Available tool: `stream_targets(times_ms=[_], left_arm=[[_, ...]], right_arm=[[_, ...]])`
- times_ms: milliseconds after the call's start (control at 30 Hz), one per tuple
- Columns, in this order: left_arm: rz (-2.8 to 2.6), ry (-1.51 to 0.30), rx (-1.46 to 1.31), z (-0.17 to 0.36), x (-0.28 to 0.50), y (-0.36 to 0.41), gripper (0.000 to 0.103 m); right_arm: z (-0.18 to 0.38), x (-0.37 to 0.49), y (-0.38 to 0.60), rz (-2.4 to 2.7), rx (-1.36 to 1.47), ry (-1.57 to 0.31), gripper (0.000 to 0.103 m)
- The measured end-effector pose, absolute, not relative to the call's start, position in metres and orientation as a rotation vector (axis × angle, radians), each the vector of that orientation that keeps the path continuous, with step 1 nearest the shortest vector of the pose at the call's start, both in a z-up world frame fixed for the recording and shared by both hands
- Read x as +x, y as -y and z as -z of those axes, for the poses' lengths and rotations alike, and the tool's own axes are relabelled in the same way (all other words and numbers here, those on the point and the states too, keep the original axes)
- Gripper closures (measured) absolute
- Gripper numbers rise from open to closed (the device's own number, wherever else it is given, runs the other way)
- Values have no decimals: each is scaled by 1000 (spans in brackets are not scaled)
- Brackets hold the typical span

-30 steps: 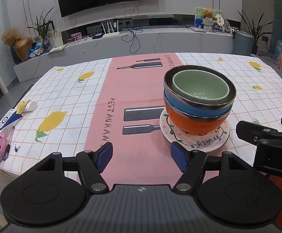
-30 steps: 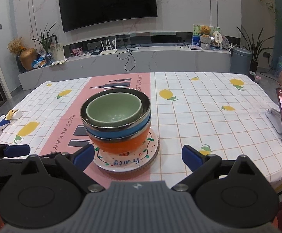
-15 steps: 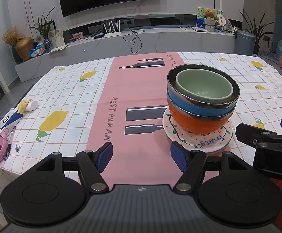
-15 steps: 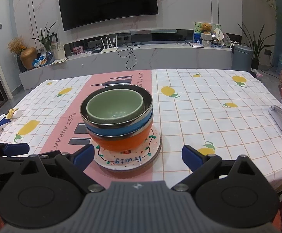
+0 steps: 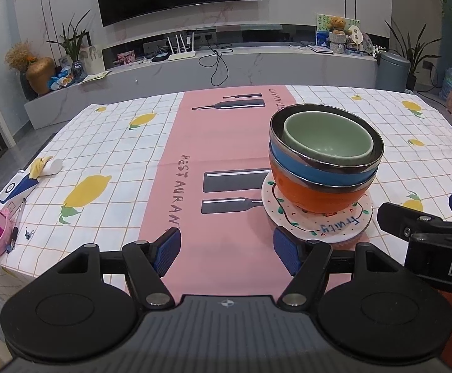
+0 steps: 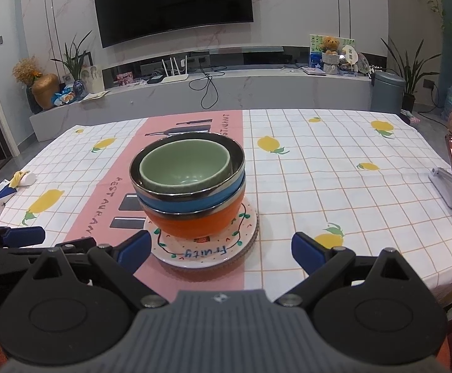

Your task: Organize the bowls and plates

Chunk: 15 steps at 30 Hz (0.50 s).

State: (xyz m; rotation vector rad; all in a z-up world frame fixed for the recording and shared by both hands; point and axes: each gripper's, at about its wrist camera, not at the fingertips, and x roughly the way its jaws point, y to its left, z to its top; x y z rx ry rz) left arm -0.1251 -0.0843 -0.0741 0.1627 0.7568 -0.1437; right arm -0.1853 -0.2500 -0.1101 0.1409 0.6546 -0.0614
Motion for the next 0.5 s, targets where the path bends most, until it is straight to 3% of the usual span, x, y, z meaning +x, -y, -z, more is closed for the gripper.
stream_targets(times_ms=[500], left_arm=[[151,-742,163,72,-126,83,23]], right_arm=[[111,-184,249,57,134,-660,8]])
